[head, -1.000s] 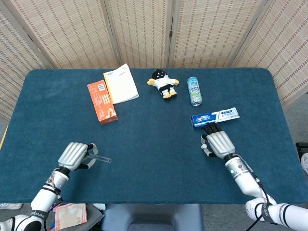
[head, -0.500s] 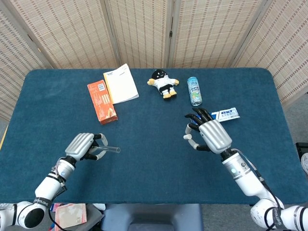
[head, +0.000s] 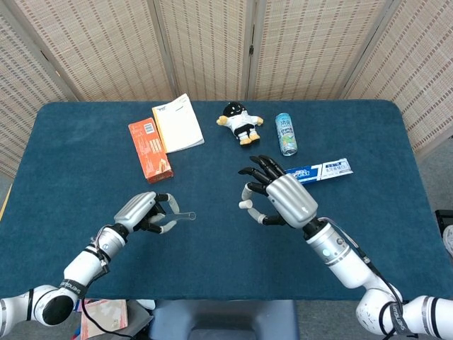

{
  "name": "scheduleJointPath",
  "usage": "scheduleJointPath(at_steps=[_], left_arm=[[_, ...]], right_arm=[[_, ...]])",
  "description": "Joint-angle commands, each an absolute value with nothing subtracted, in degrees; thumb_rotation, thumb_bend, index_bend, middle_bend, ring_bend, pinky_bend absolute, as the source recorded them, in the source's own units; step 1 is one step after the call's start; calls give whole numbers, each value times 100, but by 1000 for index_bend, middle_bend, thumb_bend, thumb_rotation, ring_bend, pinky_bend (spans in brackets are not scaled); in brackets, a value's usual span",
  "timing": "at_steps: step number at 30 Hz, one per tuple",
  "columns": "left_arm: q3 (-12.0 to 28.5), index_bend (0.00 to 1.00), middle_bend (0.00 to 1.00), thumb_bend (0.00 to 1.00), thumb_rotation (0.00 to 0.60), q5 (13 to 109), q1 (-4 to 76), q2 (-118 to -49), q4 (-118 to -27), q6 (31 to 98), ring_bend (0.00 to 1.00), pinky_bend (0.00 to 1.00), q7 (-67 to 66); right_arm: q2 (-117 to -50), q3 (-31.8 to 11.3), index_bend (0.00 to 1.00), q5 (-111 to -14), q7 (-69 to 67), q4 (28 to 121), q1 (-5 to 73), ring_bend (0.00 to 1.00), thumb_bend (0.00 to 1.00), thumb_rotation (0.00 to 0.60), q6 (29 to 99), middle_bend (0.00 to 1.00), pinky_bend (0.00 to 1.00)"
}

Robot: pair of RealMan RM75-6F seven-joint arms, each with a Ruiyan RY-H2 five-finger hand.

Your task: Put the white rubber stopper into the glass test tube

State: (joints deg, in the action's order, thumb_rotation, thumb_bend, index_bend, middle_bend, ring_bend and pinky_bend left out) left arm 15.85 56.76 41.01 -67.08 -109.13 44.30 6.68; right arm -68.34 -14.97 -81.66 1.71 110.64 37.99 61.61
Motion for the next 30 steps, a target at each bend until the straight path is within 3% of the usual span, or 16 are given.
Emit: scheduleJointPath(at_steps=[1, 30], left_arm=[[1626, 581, 1000, 367, 600, 5526, 4190, -6741, -10985, 4385, 1000, 1000, 733], [1559, 580, 1000, 369, 600, 4355, 4877, -7182, -11163, 4693, 1000, 1000, 207]], right_arm=[[-6894, -1489, 620, -8174, 193, 11096, 3839, 0, 477, 600, 6149, 200, 0], [-7421, -1516, 620, -7881, 415, 10999, 4302, 0, 477, 600, 5942, 203, 0]])
